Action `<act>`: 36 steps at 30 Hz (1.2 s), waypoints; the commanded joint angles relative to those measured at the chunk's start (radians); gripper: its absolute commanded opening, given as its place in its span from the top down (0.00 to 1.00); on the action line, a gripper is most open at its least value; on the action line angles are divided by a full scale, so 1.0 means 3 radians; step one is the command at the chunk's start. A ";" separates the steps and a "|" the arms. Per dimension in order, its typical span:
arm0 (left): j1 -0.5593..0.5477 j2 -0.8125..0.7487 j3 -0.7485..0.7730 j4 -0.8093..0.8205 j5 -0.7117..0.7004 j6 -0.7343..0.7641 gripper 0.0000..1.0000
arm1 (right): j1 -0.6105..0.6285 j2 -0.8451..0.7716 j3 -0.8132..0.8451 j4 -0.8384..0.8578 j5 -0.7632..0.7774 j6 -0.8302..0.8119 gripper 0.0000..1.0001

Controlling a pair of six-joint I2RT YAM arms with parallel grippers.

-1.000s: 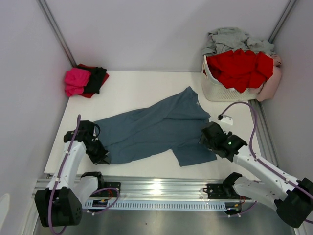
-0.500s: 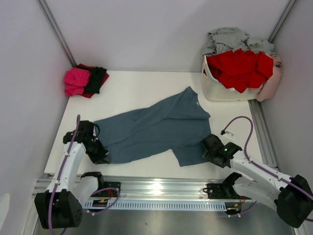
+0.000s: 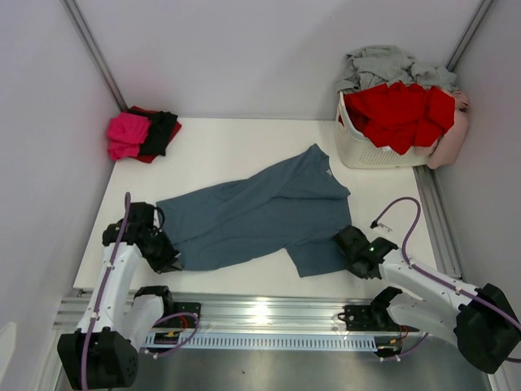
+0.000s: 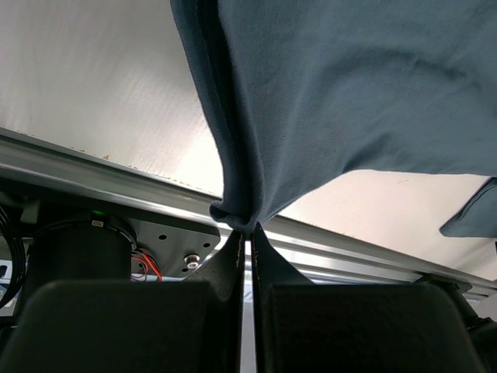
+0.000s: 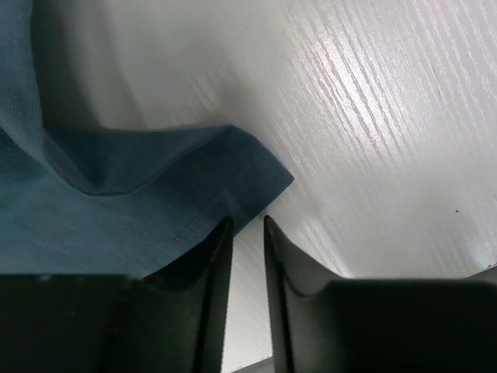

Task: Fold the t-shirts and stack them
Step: Grap the side of the flattened tshirt closest away from the robot with both arms

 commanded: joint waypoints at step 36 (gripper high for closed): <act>-0.0021 -0.0269 0.0103 -0.0276 -0.0192 -0.0097 0.99 | 0.0050 -0.0575 0.0960 -0.1740 0.0457 0.1009 1.00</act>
